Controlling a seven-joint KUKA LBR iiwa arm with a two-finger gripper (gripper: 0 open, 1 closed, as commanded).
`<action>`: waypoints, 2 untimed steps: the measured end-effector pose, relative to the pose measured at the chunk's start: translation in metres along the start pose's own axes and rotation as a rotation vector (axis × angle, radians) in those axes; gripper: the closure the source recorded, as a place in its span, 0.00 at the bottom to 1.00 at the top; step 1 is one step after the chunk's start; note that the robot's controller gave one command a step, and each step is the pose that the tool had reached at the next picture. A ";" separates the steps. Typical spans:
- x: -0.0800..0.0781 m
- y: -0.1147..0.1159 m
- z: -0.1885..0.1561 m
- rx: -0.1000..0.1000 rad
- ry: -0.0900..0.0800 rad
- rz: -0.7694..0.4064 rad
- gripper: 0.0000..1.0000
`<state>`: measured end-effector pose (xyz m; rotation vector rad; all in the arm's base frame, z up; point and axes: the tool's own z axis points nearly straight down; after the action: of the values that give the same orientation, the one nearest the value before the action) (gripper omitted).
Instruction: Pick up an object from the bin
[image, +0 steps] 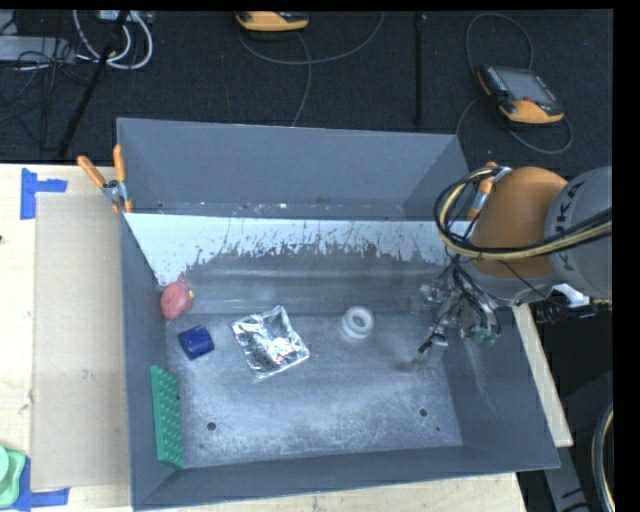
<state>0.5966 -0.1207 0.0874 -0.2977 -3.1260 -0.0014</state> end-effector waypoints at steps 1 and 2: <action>0.009 0.103 0.017 -0.004 0.000 0.009 0.00; 0.008 0.098 0.015 0.001 -0.002 0.011 1.00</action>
Offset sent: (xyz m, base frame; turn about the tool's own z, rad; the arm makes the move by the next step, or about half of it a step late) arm 0.0100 0.0967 -0.0159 0.0162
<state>0.6072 -0.0231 0.0721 -0.3158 -3.1262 0.0005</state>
